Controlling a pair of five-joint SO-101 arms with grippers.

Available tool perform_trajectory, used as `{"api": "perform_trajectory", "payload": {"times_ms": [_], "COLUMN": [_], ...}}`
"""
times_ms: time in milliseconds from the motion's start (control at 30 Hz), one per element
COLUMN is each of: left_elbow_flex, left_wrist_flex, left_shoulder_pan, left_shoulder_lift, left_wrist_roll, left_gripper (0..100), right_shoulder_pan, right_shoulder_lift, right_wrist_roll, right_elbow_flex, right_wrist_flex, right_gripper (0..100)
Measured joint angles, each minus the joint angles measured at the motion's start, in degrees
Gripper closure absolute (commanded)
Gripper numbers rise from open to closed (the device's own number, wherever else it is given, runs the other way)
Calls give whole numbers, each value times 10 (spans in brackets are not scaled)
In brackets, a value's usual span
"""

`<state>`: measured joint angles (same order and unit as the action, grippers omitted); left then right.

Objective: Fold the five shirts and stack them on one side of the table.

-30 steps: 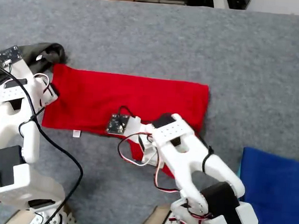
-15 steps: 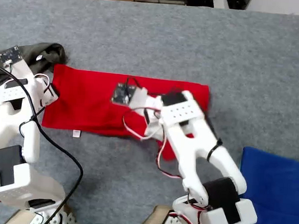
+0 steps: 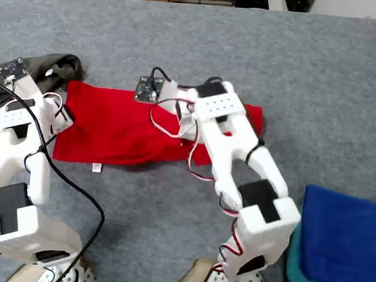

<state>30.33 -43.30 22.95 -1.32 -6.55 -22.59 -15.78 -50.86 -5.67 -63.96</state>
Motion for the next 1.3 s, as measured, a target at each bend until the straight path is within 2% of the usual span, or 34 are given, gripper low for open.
{"api": "perform_trajectory", "payload": {"times_ms": [100, 233, 300, 467, 667, 733, 867, 933, 1000, 1133, 1300], "left_elbow_flex": [0, 0, 0, 0, 0, 0, 0, 0, 0, 0, 0], "left_wrist_flex": [0, 1, 4, 4, 4, 4, 4, 4, 4, 4, 3], "left_shoulder_pan": [0, -1, -1, -1, -1, -1, -1, -1, -1, -1, -1], "left_shoulder_lift": [0, 0, 0, 0, 0, 0, 0, 0, 0, 0, 0], "left_wrist_roll": [0, 0, 0, 0, 0, 0, 0, 0, 0, 0, 0], "left_gripper": [781, 781, 781, 781, 781, 781, 781, 781, 781, 781, 771], "right_shoulder_pan": [2, 2, 2, 12, 72, 83, 84, 73, 55, 40, 91], "right_shoulder_lift": [-7, -8, -8, -9, -13, -13, -13, -13, -13, -13, -13], "right_wrist_roll": [-28, -50, -52, -52, -25, -21, -21, -21, -13, 58, 209], "right_elbow_flex": [25, 29, 29, 29, 50, 76, 139, 152, 152, 142, 142], "right_wrist_flex": [-7, -9, -9, 20, 57, 33, -76, -135, -166, -155, -113], "right_gripper": [918, 745, 711, 734, 736, 775, 998, 968, 986, 993, 993]}}
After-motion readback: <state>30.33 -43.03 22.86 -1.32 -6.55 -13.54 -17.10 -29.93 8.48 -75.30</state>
